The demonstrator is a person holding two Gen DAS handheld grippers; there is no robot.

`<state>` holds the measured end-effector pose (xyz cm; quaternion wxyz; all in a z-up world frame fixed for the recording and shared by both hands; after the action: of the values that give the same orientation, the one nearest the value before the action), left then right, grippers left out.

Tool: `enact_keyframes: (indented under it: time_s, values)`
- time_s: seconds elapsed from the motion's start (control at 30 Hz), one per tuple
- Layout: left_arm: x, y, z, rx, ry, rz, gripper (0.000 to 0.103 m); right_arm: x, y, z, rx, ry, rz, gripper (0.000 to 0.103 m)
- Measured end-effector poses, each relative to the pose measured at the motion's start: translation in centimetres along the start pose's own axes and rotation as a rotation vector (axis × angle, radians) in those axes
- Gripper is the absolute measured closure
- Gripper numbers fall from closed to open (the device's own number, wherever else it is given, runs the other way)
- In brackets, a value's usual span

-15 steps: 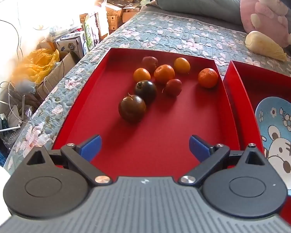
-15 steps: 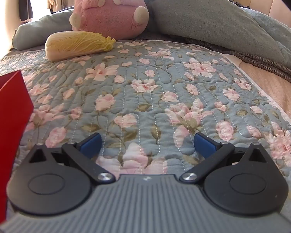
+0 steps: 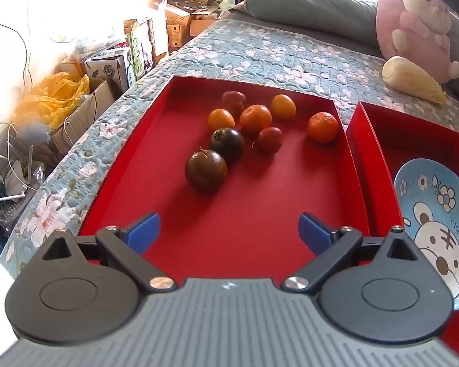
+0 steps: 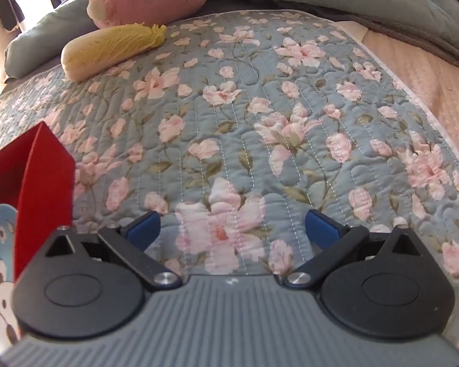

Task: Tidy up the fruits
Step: 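Move both tools over the red tray of fruit, then grasp a small red tomato with the right tool while the left tool grasps a dark tomato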

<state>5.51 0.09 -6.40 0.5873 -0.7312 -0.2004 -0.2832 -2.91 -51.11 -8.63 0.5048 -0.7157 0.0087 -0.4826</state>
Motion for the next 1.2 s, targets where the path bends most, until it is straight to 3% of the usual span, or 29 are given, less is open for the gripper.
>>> enact_keyframes:
  time_s: [0.13, 0.23, 0.4, 0.5, 0.67, 0.77, 0.87, 1.03, 1.13, 1.2]
  values:
    - [0.1, -1.1, 0.2, -0.035, 0.003, -0.026, 0.004, 1.4, -7.5, 2.4, 0.068, -0.017, -0.217, 0.000]
    - [-0.1, -1.6, 0.9, -0.025, -0.002, -0.039, 0.004, 2.2, -13.3, 6.2, 0.236, -0.003, -0.327, 0.000]
    - [-0.5, -2.3, 3.6, 0.016, -0.048, -0.050, 0.004, 0.9, -18.2, 16.0, 0.442, -0.151, -0.278, 0.000]
    - [-0.8, -2.7, 4.3, 0.005, -0.041, -0.052, 0.004, -2.0, -21.5, 23.1, 0.560, -0.357, -0.293, 0.000]
    - [-1.6, -3.8, 4.8, -0.031, 0.008, -0.070, 0.004, -6.8, -22.9, 31.4, 0.596, -0.629, -0.317, 0.007]
    - [-2.1, -3.9, 4.8, -0.047, 0.034, -0.070, 0.004, -8.5, -22.7, 33.8, 0.627, -0.667, -0.287, 0.008]
    - [-2.1, -3.1, 4.4, -0.029, 0.092, -0.062, 0.004, -9.2, -22.2, 34.9, 0.623, -0.700, -0.276, 0.027]
    - [-0.8, -1.0, 3.4, -0.023, 0.152, -0.066, 0.007, -8.4, -20.3, 36.1, 0.621, -0.673, -0.214, 0.028]
    - [0.2, 0.4, 3.2, -0.020, 0.152, -0.065, 0.016, -8.1, -19.9, 37.0, 0.608, -0.711, -0.237, 0.032]
    - [0.9, 1.0, 3.2, -0.028, 0.126, -0.062, 0.023, -8.0, -19.4, 38.0, 0.604, -0.732, -0.235, 0.042]
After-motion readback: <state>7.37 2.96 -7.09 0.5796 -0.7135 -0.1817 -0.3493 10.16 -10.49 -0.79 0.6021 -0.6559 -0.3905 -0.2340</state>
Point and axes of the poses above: each gripper's, at about its wrist camera, not at the fingertips, and y roughly the way its jaws point, z to its left, x to its top, the point moved 9 cm from there along y, roughly the way its jaws point, and after that the axes turned 11 degrees about -x, right-handed, at the moved point
